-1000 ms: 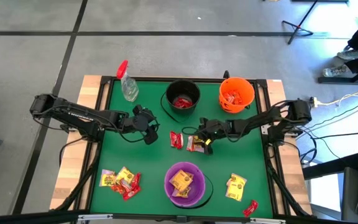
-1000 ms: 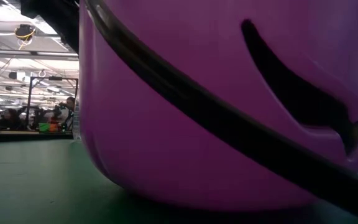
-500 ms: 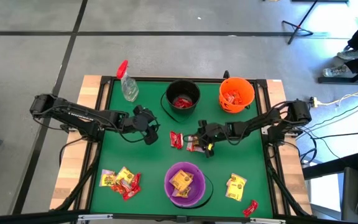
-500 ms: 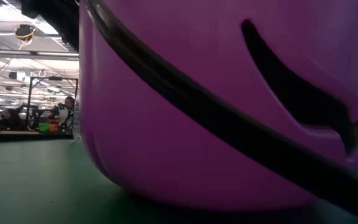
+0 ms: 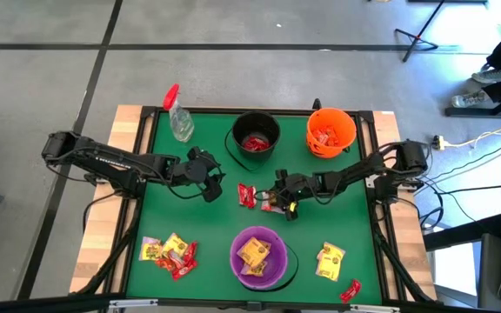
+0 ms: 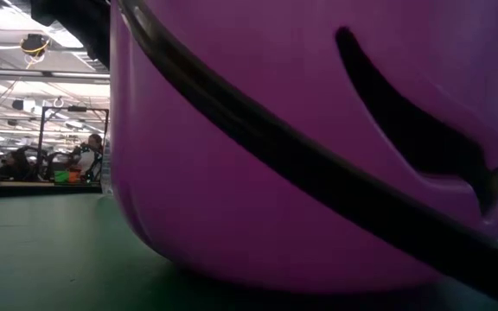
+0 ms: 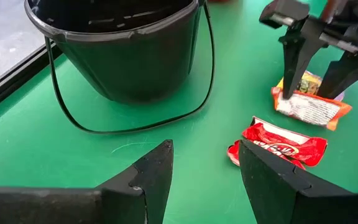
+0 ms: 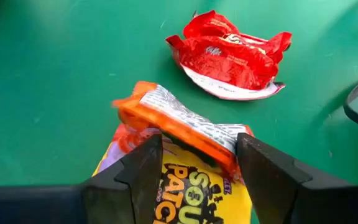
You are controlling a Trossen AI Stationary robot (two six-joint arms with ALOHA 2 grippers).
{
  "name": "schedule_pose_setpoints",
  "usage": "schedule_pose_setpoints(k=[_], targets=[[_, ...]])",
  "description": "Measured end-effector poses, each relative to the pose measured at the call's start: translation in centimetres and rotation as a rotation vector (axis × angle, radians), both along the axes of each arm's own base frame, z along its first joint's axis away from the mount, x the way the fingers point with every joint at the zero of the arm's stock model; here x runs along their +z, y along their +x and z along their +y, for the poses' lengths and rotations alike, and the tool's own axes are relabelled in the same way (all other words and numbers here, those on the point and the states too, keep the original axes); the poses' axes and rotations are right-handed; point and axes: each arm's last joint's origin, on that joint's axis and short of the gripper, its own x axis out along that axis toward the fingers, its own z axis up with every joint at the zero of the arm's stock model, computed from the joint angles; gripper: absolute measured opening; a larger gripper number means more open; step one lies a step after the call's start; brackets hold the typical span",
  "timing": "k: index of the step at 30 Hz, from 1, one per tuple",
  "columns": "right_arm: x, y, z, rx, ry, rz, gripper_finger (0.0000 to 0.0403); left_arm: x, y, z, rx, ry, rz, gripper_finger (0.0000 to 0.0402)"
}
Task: Organize candy in baskets
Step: Put the top orange candy pack into the orange bucket
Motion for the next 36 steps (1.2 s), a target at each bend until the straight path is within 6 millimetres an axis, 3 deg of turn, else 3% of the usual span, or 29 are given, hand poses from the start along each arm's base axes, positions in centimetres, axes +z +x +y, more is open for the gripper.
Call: schedule_pose_setpoints(k=[6, 9, 21, 28, 36], targets=[[-0.3, 0.3, 0.0, -0.014, 0.017, -0.026, 0.0201, 0.0, 0.0, 0.0, 0.006, -0.015, -0.008, 0.0172], [-0.2, 0.4, 0.0, -0.019, 0.014, -0.038, 0.0182, 0.0, 0.0, 0.0, 0.006, -0.015, -0.008, 0.0172], [0.0, 0.4, 0.0, -0.081, 0.077, -0.04, 0.001, 0.0, 0.0, 0.0, 0.006, -0.015, -0.008, 0.0172], [1.8, 0.2, -0.1, -0.128, 0.142, -0.102, 0.0026, 0.0, 0.0, 0.0, -0.002, -0.022, -0.003, 0.0172], [6.0, -0.9, -0.9, -0.206, 0.119, -0.207, 0.0005, -0.1, 0.0, -0.1, -0.031, -0.049, 0.003, 0.0172]])
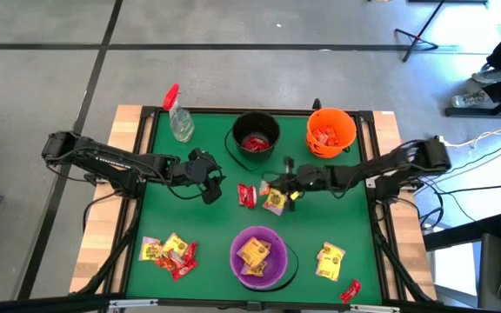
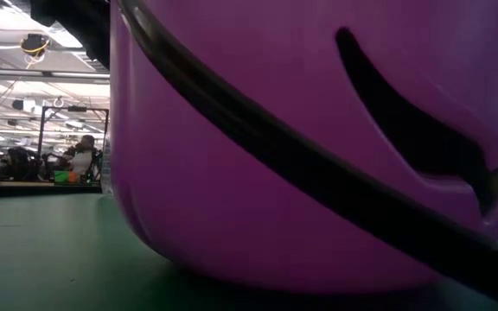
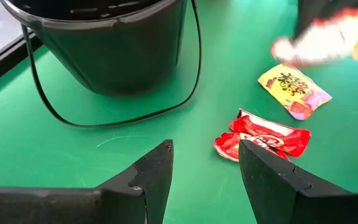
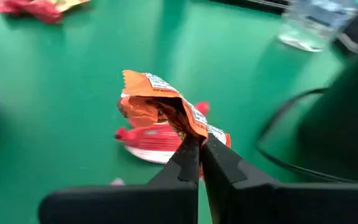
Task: Organize candy in baskets
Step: Put the top orange candy pack into the orange bucket
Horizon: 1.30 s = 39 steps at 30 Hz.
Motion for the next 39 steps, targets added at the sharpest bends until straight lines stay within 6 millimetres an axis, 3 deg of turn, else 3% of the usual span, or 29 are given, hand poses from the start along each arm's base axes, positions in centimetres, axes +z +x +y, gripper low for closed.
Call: schedule_pose_setpoints(k=[6, 11, 19, 25, 29, 39], targets=[[5.1, -2.5, -1.6, -0.032, 0.082, -0.13, 0.0008, 0.0, 0.0, 0.0, -0.002, -0.001, 0.005, 0.0172], [9.0, -6.1, -2.8, -0.1, 0.074, -0.22, 0.0006, 0.0, 0.0, 0.0, -0.002, 0.0, 0.006, 0.0172], [11.5, -12.6, -5.7, -0.465, 0.012, -0.216, 0.0009, -0.1, 0.0, 0.0, -0.006, 0.005, 0.01, 0.0172], [11.2, -16.2, -7.2, -0.791, -0.028, -0.138, 0.0009, 0.0, 0.0, 0.0, -0.017, 0.019, 0.017, 0.0172], [10.1, -17.3, -8.0, -0.967, 0.009, -0.052, 0.0009, 0.0, 0.0, 0.0, -0.012, 0.023, 0.015, 0.0172], [7.4, -17.9, -9.5, -0.988, 0.141, -0.035, 0.0023, 0.0, 0.0, 0.0, -0.017, 0.018, 0.014, 0.0172]])
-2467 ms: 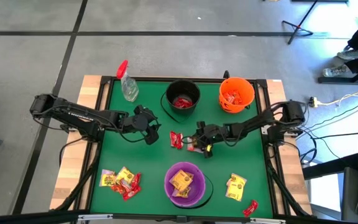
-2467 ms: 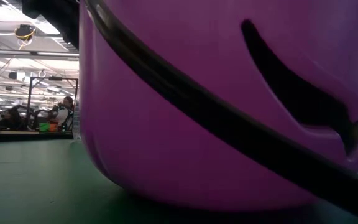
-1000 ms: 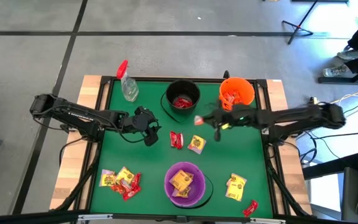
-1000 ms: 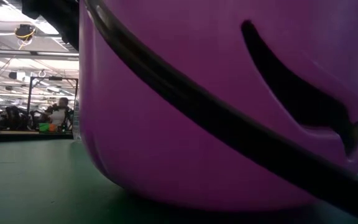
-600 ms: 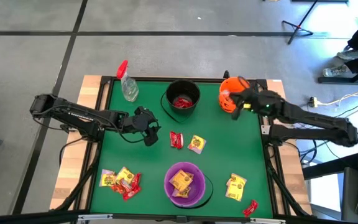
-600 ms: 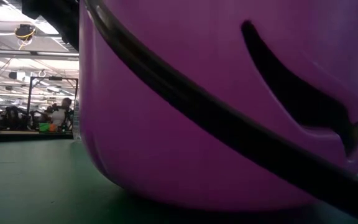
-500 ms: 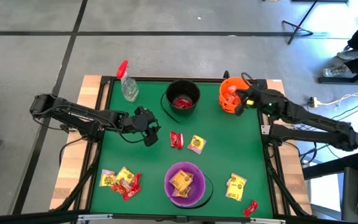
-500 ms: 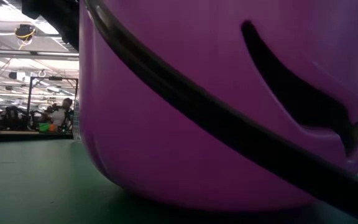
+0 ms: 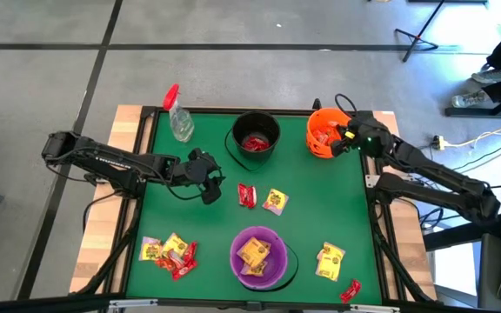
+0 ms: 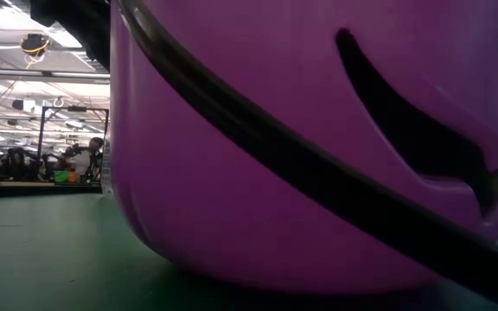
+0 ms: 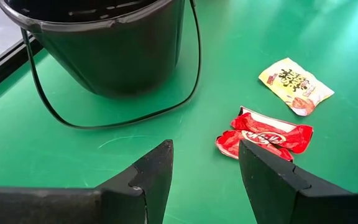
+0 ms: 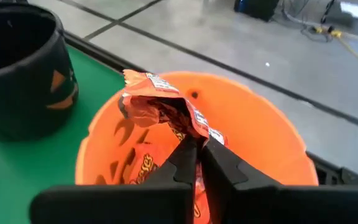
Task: Organize candy in baskets
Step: Put the top orange candy pack into the orange bucket, then put the red candy pack into the black bucket
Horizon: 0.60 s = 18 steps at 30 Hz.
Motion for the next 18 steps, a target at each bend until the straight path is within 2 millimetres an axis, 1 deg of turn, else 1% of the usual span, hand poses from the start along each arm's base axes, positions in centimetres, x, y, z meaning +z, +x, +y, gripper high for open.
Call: schedule_pose_setpoints(k=[2, 4, 8, 11, 14, 18], targets=[[-0.3, -0.1, -0.2, 0.009, 0.021, -0.003, 0.0047, 0.0, 0.0, 0.0, -0.001, -0.001, 0.0, 0.0172], [-0.4, -0.2, -0.3, 0.008, 0.029, -0.007, 0.0081, 0.0, 0.0, 0.0, -0.001, -0.001, 0.0, 0.0172], [-0.3, -0.2, -0.4, -0.002, 0.019, -0.013, 0.0154, 0.0, 0.0, 0.0, -0.001, 0.0, 0.0, 0.0172], [0.0, -0.1, -0.4, 0.035, 0.001, -0.042, 0.0195, 0.0, 0.0, 0.0, -0.002, 0.0, 0.0, 0.0172], [0.6, 0.3, -0.3, 0.14, -0.008, -0.123, 0.0218, 0.0, 0.0, 0.0, -0.003, 0.002, 0.002, 0.0172], [1.5, 0.9, -0.1, 0.293, -0.019, -0.239, 0.0223, 0.0, 0.0, 0.0, -0.017, 0.019, 0.01, 0.0172]])
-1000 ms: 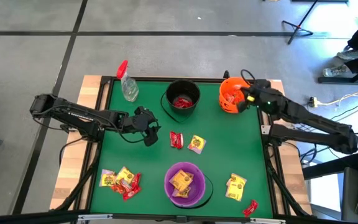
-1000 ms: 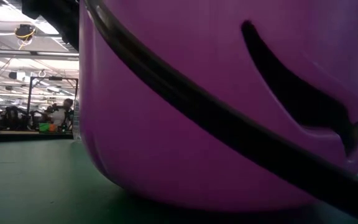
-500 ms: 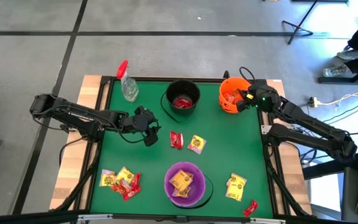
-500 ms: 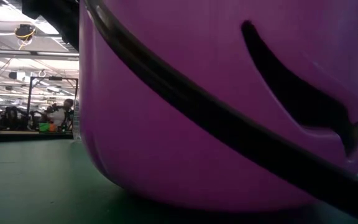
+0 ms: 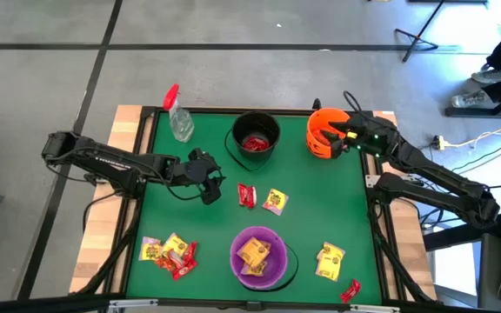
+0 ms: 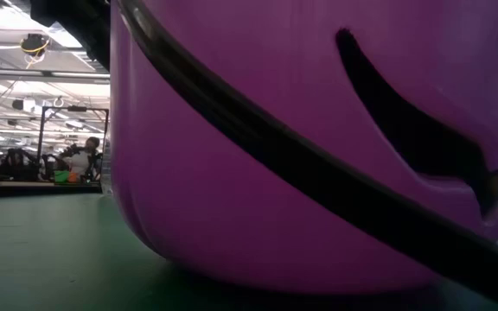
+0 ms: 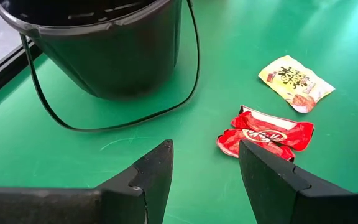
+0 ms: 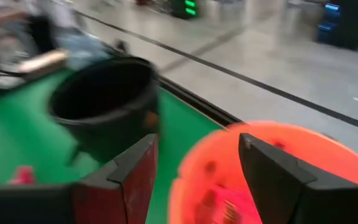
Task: Organize candy in baskets
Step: Put the red candy pack into the black bucket
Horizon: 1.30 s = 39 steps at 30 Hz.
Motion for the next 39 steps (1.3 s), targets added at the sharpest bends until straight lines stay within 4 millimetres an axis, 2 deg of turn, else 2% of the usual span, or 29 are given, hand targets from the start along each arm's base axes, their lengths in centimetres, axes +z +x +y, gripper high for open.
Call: schedule_pose_setpoints(k=[12, 26, 33, 39], targets=[[0.8, 0.5, 0.3, 0.179, -0.006, -0.104, 0.0191, 0.1, 0.0, 0.0, 0.015, 0.005, -0.012, 0.0172], [1.5, 1.1, 1.3, 0.359, 0.021, -0.196, 0.0189, 0.1, 0.1, 0.1, 0.023, 0.009, -0.022, 0.0172], [1.3, 2.4, 2.1, 0.324, -0.069, -0.144, 0.0189, 0.3, 0.2, 0.1, 0.014, 0.024, -0.041, 0.0172], [0.0, 4.1, 1.8, 0.264, -0.017, -0.078, 0.0189, 1.7, 1.2, 0.1, -0.064, 0.208, -0.13, 0.0172]])
